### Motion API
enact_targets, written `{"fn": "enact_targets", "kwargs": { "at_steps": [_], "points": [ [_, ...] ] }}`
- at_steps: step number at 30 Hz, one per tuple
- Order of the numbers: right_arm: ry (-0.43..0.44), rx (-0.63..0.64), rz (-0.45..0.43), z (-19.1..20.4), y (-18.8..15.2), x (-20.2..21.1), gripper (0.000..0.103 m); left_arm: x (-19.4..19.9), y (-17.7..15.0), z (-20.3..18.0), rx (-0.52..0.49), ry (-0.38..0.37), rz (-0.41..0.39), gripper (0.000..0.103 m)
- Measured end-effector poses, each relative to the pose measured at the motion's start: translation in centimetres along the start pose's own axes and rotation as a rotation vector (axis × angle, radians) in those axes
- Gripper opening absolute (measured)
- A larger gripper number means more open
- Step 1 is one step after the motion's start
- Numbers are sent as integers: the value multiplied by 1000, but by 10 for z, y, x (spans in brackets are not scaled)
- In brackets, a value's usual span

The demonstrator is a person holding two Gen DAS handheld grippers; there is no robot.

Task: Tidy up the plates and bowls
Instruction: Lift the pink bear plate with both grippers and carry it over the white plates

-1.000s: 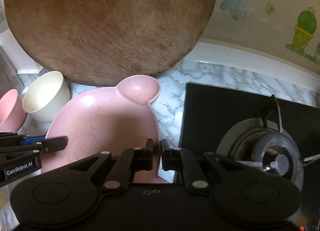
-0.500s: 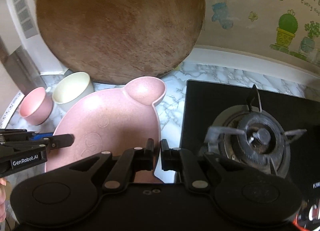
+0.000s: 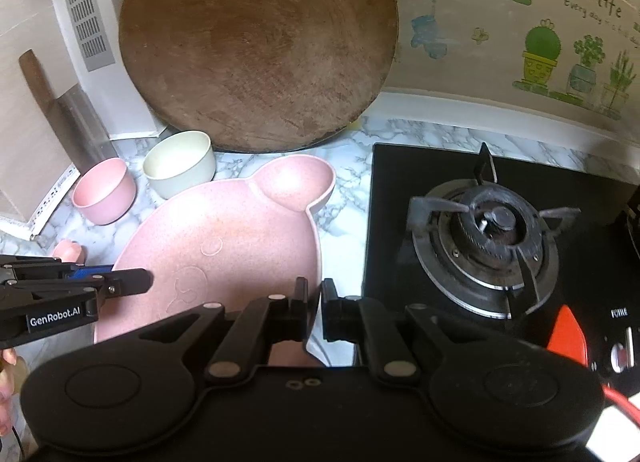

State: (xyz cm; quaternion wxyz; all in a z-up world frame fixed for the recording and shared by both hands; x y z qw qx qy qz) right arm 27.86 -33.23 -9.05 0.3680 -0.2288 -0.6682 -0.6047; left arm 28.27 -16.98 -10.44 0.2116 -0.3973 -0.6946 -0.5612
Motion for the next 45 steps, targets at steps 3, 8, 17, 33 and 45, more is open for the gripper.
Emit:
{"fn": "enact_targets", "kwargs": {
  "at_steps": [3, 8, 17, 33, 45],
  "points": [
    [-1, -9, -1, 2, -11, 7, 7, 7, -9, -1, -8, -6, 1, 13],
    [-2, -20, 4, 5, -29, 14, 7, 15, -26, -3, -23, -11, 10, 13],
    [-3, -29, 18, 10, -57, 11, 7, 15, -54, -2, -37, -14, 40, 13],
    [-29, -60, 43, 0, -84, -3, 7, -1, -80, -9, -94, -19, 60, 13],
    [-42, -45, 63, 2, -92, -13, 8, -12, -87, -8, -98, -19, 84, 14]
  ]
}}
Point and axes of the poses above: each gripper's, at about its wrist camera, not at the fingertips, and x roughly against the way its jaws point, z to its left, y to its top, the point moved 10 cm from there along -x, roughly the way its jaws point, and after that the axes turned 7 degrees about x, right-handed, at the moved point
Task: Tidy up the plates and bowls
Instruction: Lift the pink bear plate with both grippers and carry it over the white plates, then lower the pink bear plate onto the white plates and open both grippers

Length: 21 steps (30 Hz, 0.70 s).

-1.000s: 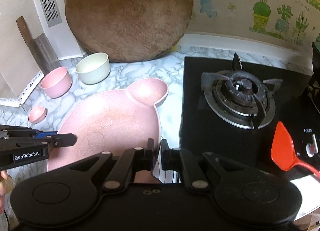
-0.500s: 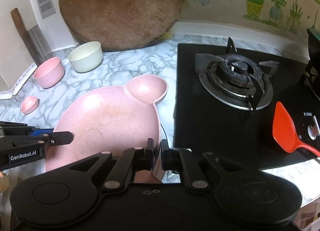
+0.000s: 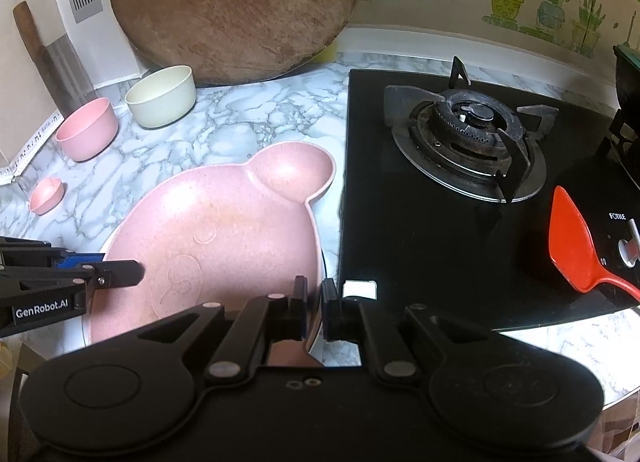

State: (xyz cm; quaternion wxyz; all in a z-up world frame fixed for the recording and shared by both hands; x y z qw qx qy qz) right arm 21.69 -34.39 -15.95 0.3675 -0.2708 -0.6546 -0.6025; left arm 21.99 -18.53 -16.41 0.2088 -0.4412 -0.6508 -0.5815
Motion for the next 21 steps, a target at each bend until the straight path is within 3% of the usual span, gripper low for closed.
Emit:
{"fn": "enact_targets", "kwargs": {
  "at_steps": [15, 21],
  "points": [
    [-15, 8, -2, 2, 0, 1, 7, -14, -6, 7, 39, -19, 40, 14],
    [2, -14, -9, 0, 1, 3, 12, -15, -5, 4, 29, -22, 40, 14]
  ]
}}
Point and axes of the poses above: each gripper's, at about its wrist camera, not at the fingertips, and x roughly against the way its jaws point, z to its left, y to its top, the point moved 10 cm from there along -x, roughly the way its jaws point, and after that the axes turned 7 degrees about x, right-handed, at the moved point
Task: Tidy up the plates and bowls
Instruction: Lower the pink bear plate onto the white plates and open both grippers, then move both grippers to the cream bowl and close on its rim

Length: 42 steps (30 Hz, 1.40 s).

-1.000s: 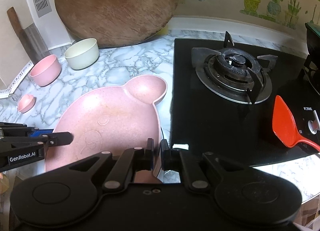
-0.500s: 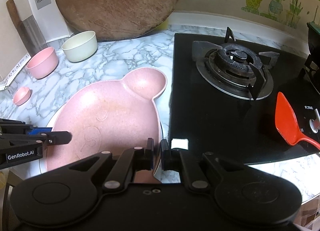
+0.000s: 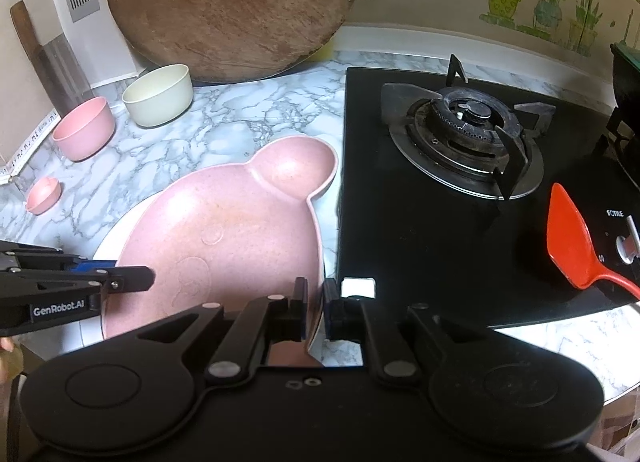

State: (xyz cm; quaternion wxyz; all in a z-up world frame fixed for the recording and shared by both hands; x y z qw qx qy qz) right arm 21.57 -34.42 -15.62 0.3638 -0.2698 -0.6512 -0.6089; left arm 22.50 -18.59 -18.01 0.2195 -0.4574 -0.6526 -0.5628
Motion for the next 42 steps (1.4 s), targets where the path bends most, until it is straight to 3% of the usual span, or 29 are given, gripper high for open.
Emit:
{"fn": "enact_targets", "kwargs": {
  "at_steps": [3, 12, 20, 36, 42],
  "points": [
    [-2, 4, -11, 0, 4, 3, 18, 0, 0, 1, 0, -4, 1, 14],
    [11, -14, -25, 1, 10, 10, 20, 5, 4, 6, -12, 14, -14, 14],
    [57, 13, -71, 25, 18, 29, 26, 24, 10, 4, -21, 1, -66, 14],
    [134, 73, -172, 83, 38, 65, 58, 86, 17, 16, -4, 20, -195, 15],
    [163, 107, -216, 112, 50, 78, 73, 115, 17, 32, 27, 39, -257, 41]
  ]
}}
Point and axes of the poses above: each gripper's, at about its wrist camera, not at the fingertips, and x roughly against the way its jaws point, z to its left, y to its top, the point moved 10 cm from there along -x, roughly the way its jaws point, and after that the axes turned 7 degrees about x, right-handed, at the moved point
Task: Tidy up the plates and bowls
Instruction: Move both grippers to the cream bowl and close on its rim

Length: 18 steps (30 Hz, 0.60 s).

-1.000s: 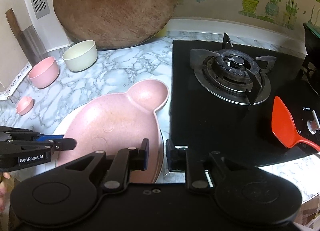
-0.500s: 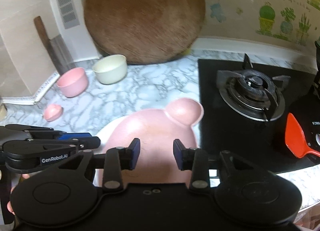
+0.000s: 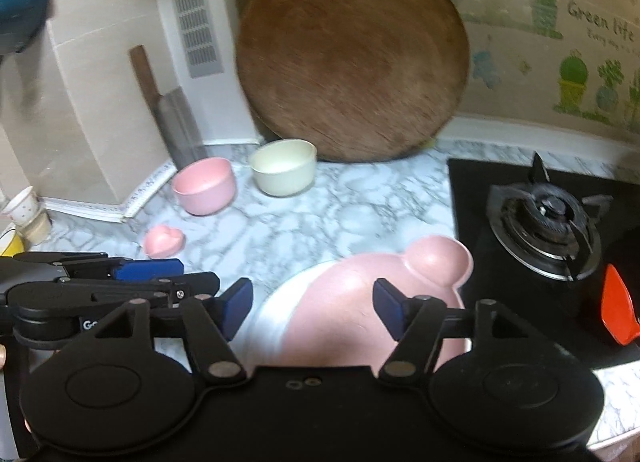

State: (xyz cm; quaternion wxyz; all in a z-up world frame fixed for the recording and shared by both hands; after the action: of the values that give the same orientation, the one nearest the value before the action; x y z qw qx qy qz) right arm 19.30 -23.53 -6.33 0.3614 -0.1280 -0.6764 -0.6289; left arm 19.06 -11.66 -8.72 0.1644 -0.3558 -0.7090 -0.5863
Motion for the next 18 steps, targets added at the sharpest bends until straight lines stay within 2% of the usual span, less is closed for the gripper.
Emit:
{"fn": "enact_targets", "kwargs": {
  "at_steps": [7, 13, 18],
  "points": [
    [31, 49, -39, 33, 23, 0, 96, 35, 12, 28, 29, 63, -84, 59],
    [55, 65, -38, 53, 40, -11, 102, 52, 24, 55, 67, 113, -124, 71],
    [81, 20, 26, 56, 49, -34, 103, 53, 35, 74, 102, 142, -142, 74]
  ]
}}
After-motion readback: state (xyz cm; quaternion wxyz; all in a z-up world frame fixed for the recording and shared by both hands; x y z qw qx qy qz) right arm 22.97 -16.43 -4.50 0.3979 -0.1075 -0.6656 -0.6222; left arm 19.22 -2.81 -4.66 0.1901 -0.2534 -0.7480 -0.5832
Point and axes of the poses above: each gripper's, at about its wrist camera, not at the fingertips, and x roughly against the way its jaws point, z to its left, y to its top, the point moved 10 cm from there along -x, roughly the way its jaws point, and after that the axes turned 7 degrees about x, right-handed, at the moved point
